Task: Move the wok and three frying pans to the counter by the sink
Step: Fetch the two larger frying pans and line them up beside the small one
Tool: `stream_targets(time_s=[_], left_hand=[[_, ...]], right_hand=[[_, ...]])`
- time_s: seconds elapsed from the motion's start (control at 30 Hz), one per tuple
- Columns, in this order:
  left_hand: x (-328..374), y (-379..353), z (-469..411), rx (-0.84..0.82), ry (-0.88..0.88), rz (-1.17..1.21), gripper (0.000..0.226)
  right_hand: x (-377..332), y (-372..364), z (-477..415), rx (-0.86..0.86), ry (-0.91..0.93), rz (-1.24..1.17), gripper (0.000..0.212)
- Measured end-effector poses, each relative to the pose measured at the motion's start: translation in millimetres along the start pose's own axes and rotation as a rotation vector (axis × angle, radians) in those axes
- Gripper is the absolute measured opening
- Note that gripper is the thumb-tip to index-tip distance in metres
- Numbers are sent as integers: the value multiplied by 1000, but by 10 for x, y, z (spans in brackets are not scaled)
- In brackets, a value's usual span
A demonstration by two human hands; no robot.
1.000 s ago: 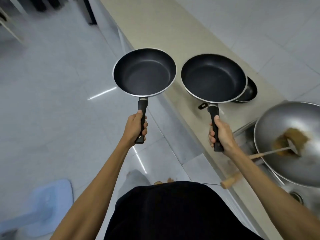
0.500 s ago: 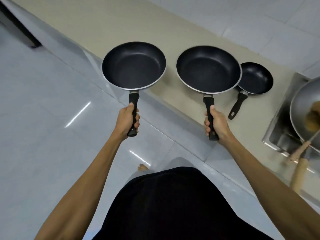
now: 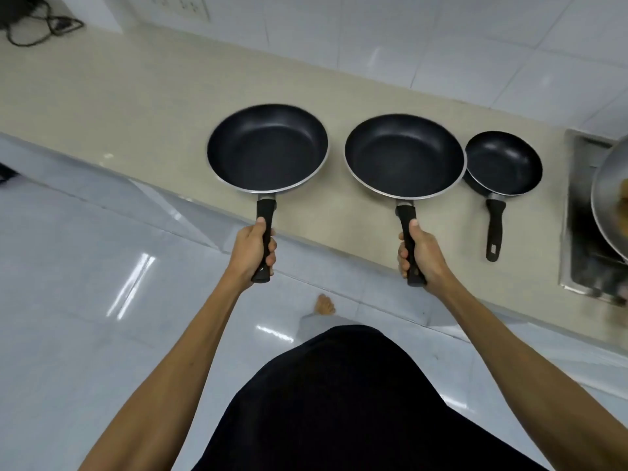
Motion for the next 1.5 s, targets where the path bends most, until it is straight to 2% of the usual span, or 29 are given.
stream_targets(time_s=[0.4,1.0,1.33,1.5], left_hand=[[521,81,-961,-119,19,-86,40],[1140,189,-1814,-288,19,-231,41],[1155,134,-2017,-303,41,-222,41],[1116,129,-2094,-312,60,-226,42]], right_hand=[[-476,-298,-555,150,-48,-118,50],[-676,-646,-936,301,-85,-283,52],[-578,-656,-1090,321,-103,-139,62],[-423,-647,-1043,366,-88,-66,52]])
Point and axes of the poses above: each hand's wrist, its own z-axis away from the middle knuckle, its own y-axis out of the back of the hand, x = y × z, the point moved 7 cm from there along -z, towards the middle knuckle, and after that the axes turned 1 degree about -x, right-handed, at the moved point
